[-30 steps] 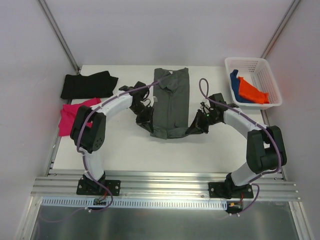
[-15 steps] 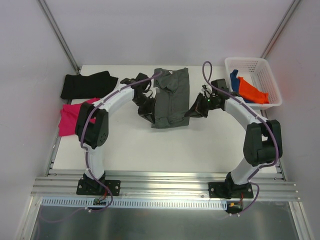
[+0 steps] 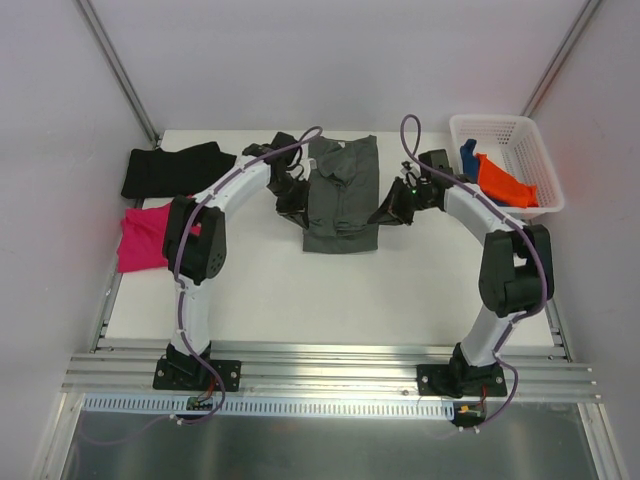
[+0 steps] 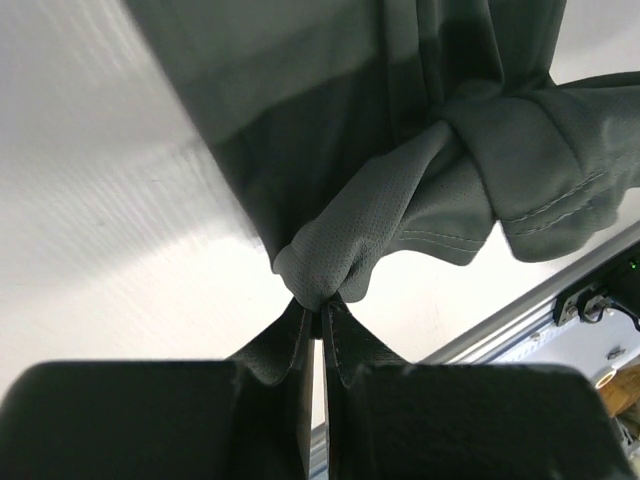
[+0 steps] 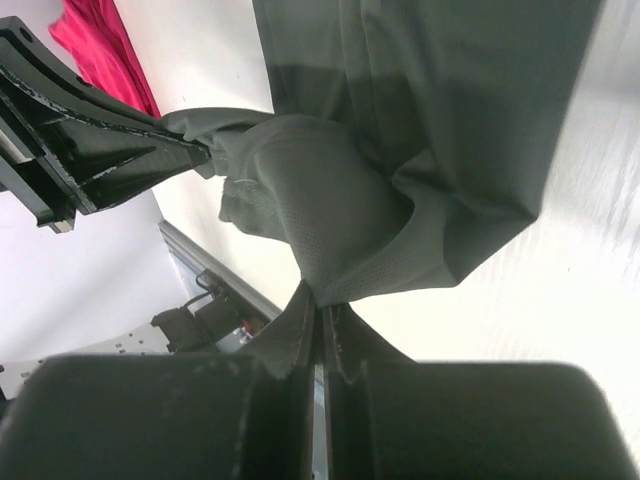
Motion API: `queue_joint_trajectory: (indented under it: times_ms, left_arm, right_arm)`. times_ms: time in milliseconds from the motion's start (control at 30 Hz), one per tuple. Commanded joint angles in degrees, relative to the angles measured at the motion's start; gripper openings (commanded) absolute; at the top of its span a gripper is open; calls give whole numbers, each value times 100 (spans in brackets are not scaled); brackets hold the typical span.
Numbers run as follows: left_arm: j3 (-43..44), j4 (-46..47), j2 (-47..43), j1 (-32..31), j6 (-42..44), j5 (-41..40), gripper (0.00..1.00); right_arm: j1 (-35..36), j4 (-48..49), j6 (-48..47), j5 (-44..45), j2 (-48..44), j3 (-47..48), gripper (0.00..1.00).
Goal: Fold and stack the t-shirts
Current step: Fold the folded rectangular tshirt in 1/3 of the way
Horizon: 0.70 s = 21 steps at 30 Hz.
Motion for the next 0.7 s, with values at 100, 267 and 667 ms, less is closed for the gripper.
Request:
queue_joint_trajectory:
  times_ms: [100,267,667]
  left_arm:
    - [745,-7,211,136,215,-262,0]
    - [1271,55,475,136,276,-324,0]
    - [1984,265,1161,241,443,-701,0]
  right_arm:
    - [-104,189,-263,139,274,695,0]
    - [-113,224,-377,235,572,1134,0]
    - [-148,312,-702,446,1399,1952,0]
